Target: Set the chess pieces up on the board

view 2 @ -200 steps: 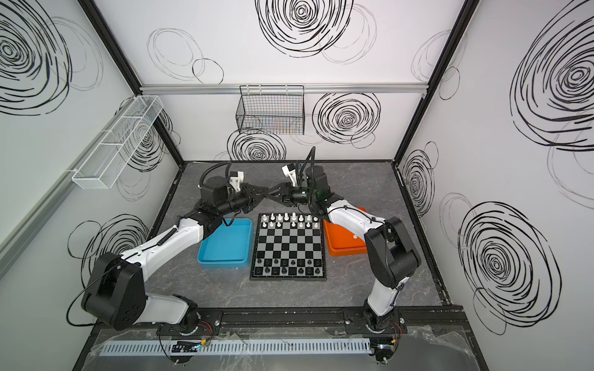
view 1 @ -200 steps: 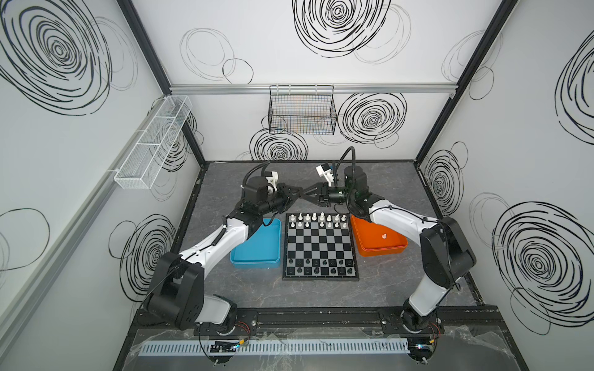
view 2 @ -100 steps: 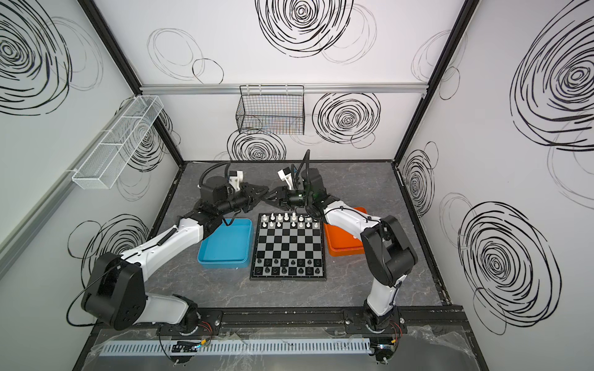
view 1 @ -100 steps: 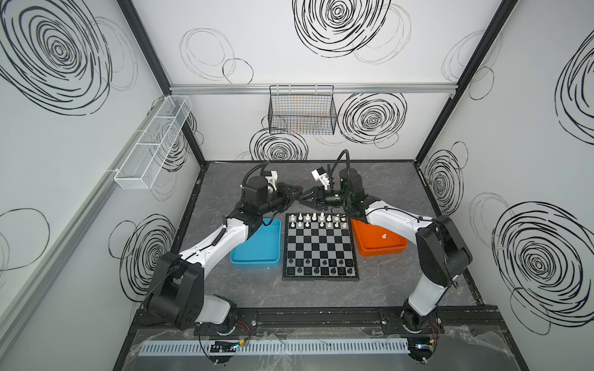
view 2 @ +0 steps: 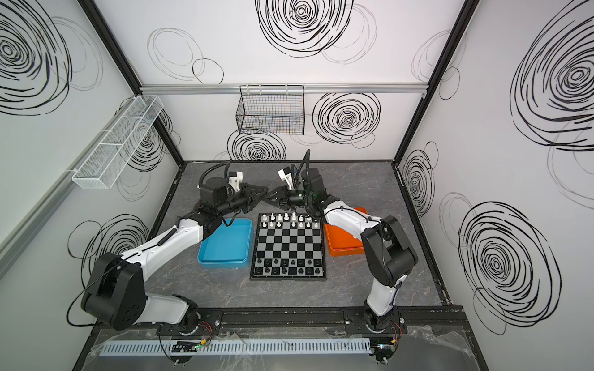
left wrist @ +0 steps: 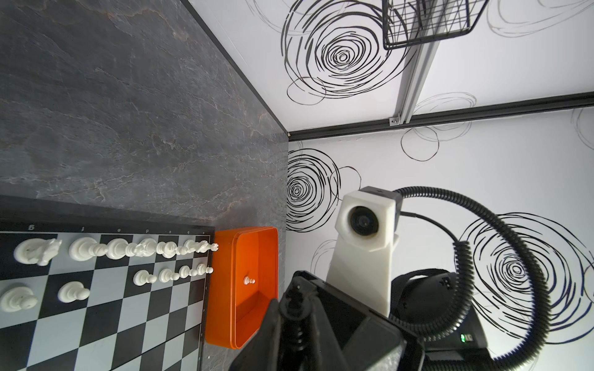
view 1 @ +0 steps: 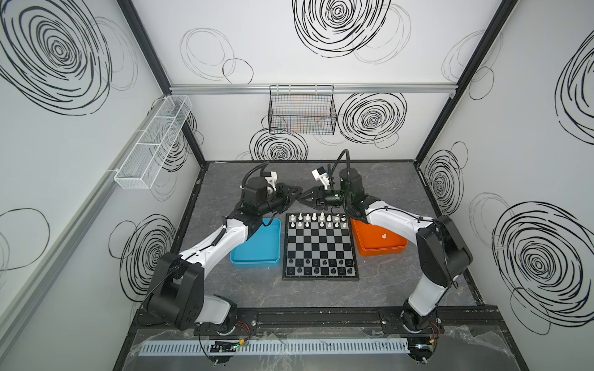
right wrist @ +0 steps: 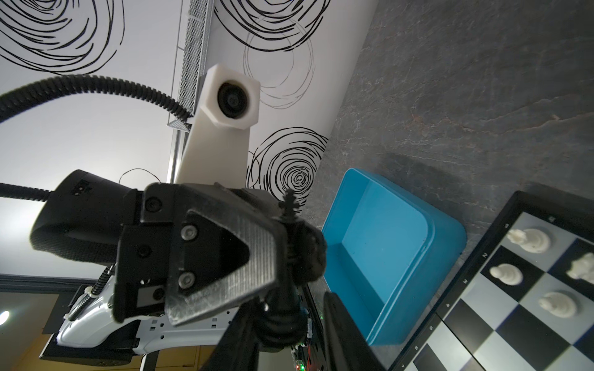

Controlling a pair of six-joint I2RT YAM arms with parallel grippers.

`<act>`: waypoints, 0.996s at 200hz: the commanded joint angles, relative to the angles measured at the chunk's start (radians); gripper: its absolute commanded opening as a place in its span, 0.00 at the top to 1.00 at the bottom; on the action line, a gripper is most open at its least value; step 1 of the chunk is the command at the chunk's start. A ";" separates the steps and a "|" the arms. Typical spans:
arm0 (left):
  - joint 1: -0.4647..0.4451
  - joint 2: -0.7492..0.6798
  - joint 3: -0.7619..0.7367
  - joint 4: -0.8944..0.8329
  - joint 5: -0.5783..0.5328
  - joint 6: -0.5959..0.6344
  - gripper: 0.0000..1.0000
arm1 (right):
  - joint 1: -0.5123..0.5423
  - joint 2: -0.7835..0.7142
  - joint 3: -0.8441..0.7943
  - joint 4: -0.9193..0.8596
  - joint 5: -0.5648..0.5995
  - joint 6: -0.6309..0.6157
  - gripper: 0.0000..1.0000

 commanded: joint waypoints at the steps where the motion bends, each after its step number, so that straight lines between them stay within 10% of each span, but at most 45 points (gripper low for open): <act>1: -0.003 -0.025 -0.013 0.028 0.019 0.016 1.00 | -0.009 -0.057 0.012 0.066 0.023 0.005 0.63; 199: -0.008 -0.011 0.003 0.033 0.017 0.016 1.00 | 0.003 -0.033 -0.009 0.040 -0.005 0.020 0.61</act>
